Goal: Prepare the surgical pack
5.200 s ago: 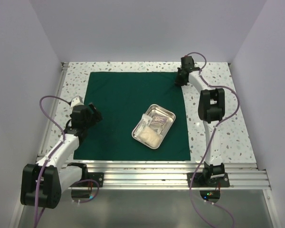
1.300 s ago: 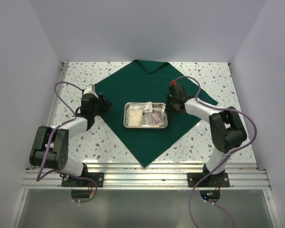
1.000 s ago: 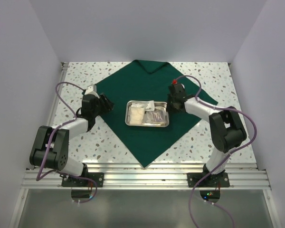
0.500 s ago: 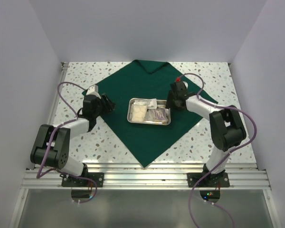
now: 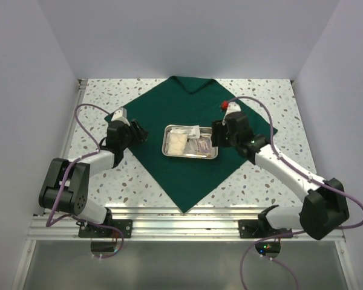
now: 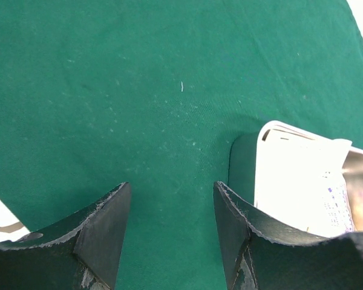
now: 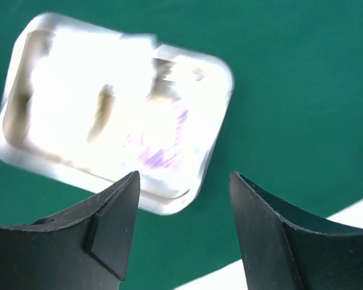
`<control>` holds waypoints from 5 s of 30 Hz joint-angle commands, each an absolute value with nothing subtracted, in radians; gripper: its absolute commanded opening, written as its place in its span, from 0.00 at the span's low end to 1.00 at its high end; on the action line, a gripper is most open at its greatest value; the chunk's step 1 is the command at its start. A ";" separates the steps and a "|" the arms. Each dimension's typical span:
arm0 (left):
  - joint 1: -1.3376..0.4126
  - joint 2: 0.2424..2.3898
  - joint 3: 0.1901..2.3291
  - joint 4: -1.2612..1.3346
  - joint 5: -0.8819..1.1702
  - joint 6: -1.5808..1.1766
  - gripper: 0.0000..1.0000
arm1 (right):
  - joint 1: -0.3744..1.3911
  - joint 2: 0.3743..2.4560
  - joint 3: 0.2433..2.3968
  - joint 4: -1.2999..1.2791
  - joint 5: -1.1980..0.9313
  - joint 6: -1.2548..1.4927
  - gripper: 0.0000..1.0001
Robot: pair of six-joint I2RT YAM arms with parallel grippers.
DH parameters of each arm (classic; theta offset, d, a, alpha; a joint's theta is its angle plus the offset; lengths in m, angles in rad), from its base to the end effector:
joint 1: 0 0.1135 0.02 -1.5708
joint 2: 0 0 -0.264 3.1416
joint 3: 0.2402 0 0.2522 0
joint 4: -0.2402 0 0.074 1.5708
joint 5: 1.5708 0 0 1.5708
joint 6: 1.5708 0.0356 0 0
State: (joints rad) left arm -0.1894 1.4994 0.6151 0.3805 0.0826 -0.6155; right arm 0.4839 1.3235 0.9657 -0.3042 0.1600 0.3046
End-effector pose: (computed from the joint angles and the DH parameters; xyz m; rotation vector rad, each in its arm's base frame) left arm 0.2928 -0.0591 0.1725 -0.3984 2.0866 -0.5720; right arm 0.2610 0.1308 0.2728 -0.1128 2.2320 0.2537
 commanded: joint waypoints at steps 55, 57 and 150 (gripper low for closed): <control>-0.204 1.480 0.630 0.396 0.057 -0.572 0.61 | 1.520 1.601 0.830 -0.275 0.564 0.333 0.22; -0.206 1.482 0.630 0.396 0.057 -0.572 0.61 | 1.522 1.603 0.833 -0.284 0.574 0.334 0.11; -0.377 1.730 0.686 0.865 0.713 -0.565 0.00 | 0.561 1.669 1.204 -0.103 -0.316 0.179 0.38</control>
State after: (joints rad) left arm -0.3737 1.7531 0.6640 0.8471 0.7177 -0.5972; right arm 0.5671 1.6516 1.1652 -0.1406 -0.2882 0.1818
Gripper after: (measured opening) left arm 0.010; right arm 0.397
